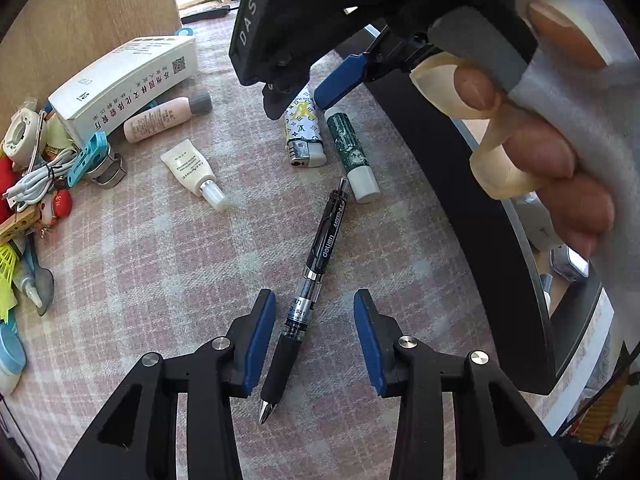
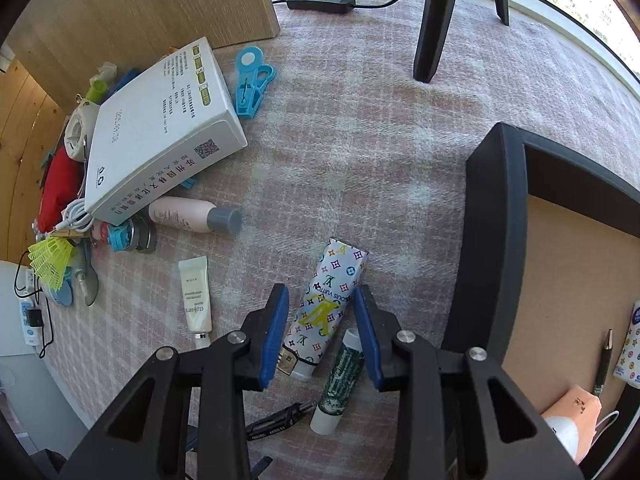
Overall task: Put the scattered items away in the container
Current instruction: 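Grasp the second black pen with the left tool while the right grasps the patterned lighter, then carry the pen and lighter into the tray and open both tools, then grasp the green lip balm with the right tool while the left grasps the white cream tube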
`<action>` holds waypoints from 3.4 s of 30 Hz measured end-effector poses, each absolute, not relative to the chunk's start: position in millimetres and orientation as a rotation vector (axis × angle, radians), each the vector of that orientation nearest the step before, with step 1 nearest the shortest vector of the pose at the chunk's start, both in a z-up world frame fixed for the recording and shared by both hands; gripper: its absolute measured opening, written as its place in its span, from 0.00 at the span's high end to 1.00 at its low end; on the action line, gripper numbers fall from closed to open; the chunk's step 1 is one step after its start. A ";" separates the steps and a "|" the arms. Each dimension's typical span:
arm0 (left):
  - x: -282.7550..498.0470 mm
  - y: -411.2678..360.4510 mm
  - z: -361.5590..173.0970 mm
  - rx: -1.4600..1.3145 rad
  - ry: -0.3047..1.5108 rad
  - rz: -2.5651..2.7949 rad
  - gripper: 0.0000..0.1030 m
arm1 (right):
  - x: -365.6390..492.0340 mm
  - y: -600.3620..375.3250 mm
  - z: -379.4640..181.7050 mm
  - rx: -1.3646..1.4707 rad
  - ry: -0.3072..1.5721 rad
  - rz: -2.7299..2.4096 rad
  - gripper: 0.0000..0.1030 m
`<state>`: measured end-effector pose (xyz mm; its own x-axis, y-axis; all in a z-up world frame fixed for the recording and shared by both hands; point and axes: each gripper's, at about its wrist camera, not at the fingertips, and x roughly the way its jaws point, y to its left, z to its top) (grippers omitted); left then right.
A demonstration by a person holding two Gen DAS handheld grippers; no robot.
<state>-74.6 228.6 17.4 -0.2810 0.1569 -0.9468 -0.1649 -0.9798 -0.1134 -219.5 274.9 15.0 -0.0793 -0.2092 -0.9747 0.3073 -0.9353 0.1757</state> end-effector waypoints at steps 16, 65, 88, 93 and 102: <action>-74.0 206.7 15.7 -1.759 -0.106 2.406 0.90 | -214.7 257.0 18.0 1.800 0.118 -2.096 0.78; -163.9 372.8 106.5 -1.510 -0.101 2.348 0.69 | -171.1 549.1 107.7 1.763 -0.150 -2.487 0.77; -148.6 271.7 96.6 -1.602 -0.145 2.531 0.68 | -176.6 434.1 112.2 1.640 -0.027 -2.340 0.77; -145.2 239.5 85.7 -1.651 -0.186 2.576 0.68 | -170.7 392.6 105.7 1.621 0.006 -2.273 0.77; -141.9 187.4 42.6 -1.813 -0.289 2.573 0.68 | -159.5 324.4 72.7 1.659 0.097 -2.153 0.77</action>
